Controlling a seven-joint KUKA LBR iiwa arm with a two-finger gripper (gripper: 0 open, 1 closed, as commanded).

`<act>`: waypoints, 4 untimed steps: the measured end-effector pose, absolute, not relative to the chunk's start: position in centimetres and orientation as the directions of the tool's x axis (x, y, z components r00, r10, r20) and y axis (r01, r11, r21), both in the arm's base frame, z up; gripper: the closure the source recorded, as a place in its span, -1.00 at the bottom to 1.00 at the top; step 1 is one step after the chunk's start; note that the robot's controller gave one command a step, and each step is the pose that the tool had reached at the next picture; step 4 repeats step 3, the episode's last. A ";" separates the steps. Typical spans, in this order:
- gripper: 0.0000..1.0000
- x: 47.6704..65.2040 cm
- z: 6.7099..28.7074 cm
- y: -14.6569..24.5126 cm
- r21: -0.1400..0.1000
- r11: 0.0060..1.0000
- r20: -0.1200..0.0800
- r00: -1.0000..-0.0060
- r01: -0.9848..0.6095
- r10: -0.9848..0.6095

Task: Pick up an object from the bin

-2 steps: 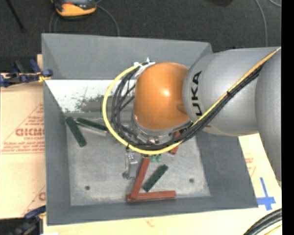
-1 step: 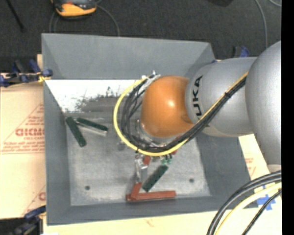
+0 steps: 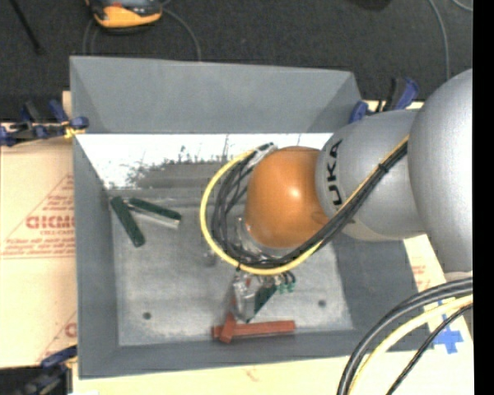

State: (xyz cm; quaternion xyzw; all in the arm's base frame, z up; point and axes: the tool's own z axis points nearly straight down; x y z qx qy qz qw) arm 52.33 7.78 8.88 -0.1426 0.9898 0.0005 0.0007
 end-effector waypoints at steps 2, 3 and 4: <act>1.00 47.7 8.6 1.2 -0.007 0.865 -0.018 -0.865 -0.502 -0.502; 1.00 51.6 26.5 0.6 -0.006 0.860 -0.010 -0.860 -0.511 -0.511; 1.00 51.6 26.5 0.6 -0.006 0.860 -0.010 -0.860 -0.511 -0.511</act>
Offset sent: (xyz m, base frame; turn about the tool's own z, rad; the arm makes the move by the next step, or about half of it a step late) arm 0.0000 0.0000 0.0000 0.0000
